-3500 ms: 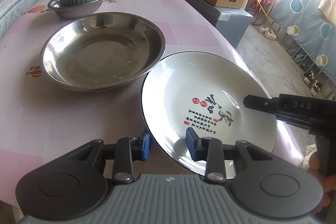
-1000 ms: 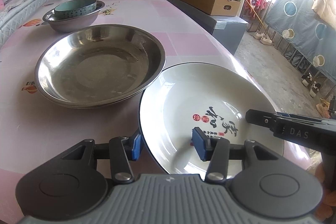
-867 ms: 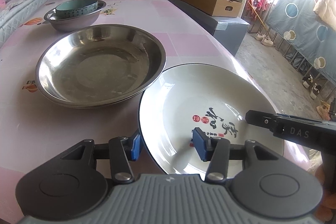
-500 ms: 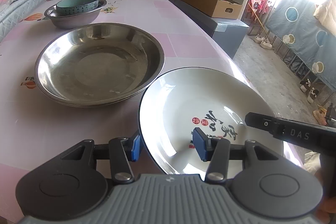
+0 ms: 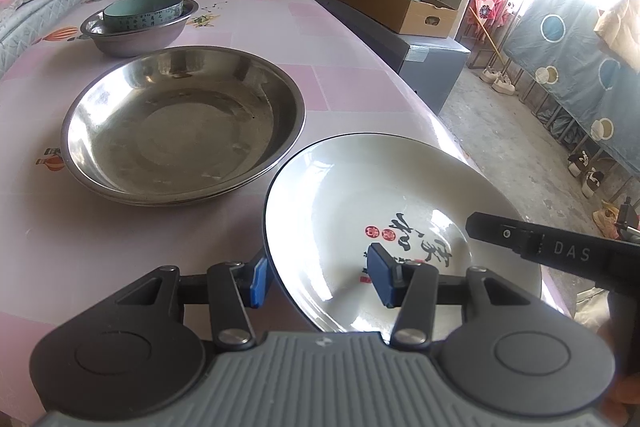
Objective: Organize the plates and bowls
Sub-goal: 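Lift the white calligraphy plate with both tools, holding its rim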
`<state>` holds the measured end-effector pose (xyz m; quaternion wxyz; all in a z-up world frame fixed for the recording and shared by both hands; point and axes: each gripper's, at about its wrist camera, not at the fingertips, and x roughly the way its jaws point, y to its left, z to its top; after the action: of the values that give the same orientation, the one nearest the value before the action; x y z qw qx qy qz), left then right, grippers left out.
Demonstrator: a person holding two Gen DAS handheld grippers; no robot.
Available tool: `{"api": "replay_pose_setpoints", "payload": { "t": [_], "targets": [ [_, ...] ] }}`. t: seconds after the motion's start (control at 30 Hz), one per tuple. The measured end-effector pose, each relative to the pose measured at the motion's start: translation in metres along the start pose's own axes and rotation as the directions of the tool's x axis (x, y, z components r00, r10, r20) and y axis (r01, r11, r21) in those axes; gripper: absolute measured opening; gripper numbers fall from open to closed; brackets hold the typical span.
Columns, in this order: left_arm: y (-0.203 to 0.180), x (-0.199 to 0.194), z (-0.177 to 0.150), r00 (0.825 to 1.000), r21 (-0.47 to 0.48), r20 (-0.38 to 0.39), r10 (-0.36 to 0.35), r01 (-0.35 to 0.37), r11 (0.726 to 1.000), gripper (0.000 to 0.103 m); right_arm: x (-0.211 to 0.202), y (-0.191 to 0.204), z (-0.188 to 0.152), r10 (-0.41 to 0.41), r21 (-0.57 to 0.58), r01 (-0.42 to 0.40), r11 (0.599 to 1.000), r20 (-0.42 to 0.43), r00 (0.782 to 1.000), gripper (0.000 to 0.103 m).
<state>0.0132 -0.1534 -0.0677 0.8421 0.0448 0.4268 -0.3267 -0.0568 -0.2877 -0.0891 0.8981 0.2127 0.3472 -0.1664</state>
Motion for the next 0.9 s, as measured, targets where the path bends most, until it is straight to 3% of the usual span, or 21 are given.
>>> {"api": "replay_pose_setpoints", "payload": {
  "t": [0.9],
  "targets": [
    [-0.006, -0.011, 0.003, 0.999, 0.002, 0.038, -0.021, 0.021, 1.000, 0.050, -0.015, -0.003, 0.002, 0.001, 0.013, -0.002, 1.000, 0.039, 0.999, 0.026]
  ]
}}
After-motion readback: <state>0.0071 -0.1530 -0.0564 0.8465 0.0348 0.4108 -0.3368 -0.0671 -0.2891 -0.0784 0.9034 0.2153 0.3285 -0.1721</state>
